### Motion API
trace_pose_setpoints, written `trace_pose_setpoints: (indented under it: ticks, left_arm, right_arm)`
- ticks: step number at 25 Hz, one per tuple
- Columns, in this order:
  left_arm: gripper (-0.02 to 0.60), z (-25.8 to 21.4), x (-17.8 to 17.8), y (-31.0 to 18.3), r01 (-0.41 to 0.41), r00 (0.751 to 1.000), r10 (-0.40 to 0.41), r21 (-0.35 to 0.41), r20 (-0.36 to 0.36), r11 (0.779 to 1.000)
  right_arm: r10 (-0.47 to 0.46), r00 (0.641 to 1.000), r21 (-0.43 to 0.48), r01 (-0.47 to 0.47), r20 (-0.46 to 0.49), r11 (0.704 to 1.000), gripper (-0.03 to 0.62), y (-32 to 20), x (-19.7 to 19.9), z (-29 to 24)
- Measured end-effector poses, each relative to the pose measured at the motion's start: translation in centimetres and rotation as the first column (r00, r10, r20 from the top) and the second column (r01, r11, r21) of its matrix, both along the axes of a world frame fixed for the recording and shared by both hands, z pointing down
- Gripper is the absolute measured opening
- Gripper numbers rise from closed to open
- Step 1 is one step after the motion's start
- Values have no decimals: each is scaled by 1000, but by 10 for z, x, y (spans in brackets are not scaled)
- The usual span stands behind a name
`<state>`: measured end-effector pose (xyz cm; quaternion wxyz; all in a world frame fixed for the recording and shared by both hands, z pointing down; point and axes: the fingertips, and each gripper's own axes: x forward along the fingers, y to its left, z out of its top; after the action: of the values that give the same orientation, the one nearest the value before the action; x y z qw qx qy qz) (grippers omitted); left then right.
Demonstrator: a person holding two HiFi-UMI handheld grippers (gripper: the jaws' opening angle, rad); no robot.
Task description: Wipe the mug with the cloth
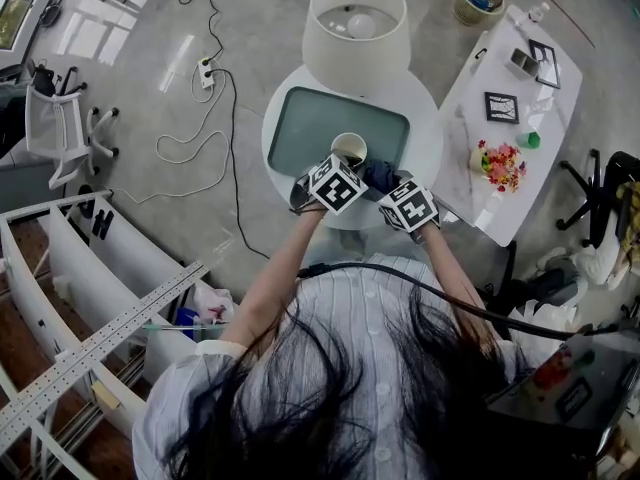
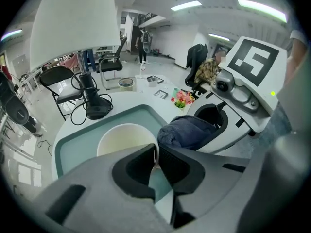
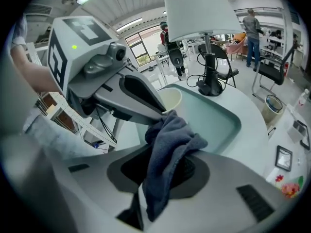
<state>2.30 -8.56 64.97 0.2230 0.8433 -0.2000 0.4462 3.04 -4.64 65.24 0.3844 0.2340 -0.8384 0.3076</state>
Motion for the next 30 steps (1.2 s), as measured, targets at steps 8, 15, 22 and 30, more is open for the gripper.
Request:
trace_pose_setpoints:
  ticks: [8, 15, 22, 30]
  left_arm:
    - [40, 0, -3, 6, -135, 991, 135, -3, 21, 991]
    - [37, 5, -12, 16, -343, 935, 340, 15, 105, 939]
    - [35, 8, -23, 24, -563, 813, 558, -21, 167, 826]
    - [35, 12, -40, 31, -818, 540, 785, -28, 302, 574]
  right_arm:
    - [-65, 997, 22, 66, -50, 998, 94, -12, -5, 5]
    - [-53, 997, 16, 53, -53, 998, 94, -10, -9, 6]
    - [-39, 998, 18, 40, -56, 999, 94, -14, -5, 7]
    - [-37, 997, 21, 39, -67, 999, 94, -11, -6, 6]
